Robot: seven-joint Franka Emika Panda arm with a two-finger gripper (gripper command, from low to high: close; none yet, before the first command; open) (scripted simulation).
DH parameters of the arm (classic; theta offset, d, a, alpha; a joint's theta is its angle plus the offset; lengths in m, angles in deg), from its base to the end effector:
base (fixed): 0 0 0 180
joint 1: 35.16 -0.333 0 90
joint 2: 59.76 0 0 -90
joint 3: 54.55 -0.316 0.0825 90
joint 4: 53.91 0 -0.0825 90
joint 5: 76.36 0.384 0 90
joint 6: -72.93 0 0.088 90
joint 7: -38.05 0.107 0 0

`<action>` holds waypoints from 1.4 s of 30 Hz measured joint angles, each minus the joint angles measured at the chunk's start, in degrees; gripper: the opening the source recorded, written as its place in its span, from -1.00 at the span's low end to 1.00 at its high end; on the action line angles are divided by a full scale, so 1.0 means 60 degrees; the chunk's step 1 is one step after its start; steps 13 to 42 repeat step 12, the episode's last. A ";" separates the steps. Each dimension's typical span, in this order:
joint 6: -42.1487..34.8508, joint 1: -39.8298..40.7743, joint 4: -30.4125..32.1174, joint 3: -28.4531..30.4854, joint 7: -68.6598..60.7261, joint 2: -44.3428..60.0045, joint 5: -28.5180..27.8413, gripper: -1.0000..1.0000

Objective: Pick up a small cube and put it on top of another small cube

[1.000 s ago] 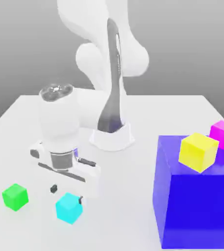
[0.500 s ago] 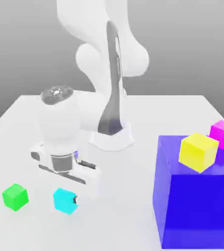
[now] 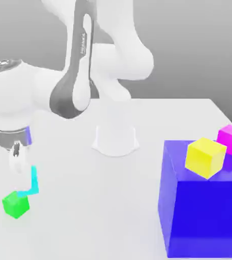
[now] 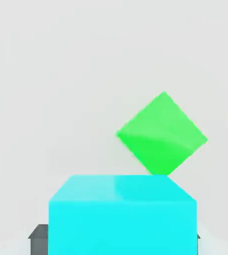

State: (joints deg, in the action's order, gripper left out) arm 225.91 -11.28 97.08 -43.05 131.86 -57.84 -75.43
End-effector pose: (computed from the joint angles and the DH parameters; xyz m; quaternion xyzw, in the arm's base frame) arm 0.3496 -0.2496 0.2352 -0.4225 0.9063 -0.0007 0.0008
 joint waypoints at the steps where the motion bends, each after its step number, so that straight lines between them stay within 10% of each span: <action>1: -0.0096 0.0131 -0.0060 0.0070 0.0441 -0.0036 -0.0016 -1.00; 8: 0.1015 0.0575 -0.0303 -0.0105 0.1076 0.1352 0.0719 -1.00; 9: 0.1258 0.0642 -0.0318 -0.0207 0.0971 0.1617 0.0871 1.00; 42: 0.1258 0.0642 -0.0318 -0.0207 0.0971 0.1617 0.0871 1.00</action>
